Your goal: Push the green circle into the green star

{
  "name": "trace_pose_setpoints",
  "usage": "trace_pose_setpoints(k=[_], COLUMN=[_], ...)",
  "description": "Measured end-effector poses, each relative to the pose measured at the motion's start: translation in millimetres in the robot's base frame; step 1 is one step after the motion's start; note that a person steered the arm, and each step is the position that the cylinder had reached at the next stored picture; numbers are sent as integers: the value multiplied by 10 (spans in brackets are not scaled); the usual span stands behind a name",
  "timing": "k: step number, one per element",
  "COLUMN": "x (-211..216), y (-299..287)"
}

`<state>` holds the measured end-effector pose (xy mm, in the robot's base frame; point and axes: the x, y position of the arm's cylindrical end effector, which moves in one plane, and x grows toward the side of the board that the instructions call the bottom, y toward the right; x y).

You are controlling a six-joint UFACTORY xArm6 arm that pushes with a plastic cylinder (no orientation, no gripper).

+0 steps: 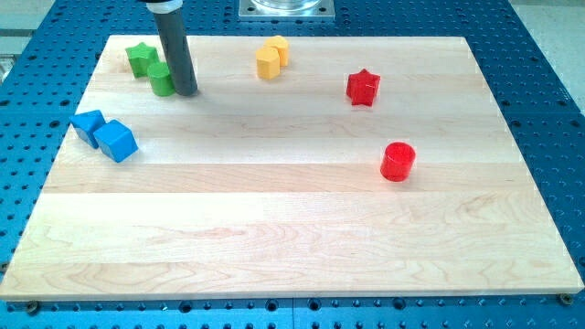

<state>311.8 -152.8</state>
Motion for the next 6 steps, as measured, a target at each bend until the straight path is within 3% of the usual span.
trace_pose_setpoints(k=[2,4,6], x=[187,-213,1123], y=[-152,-155,1522])
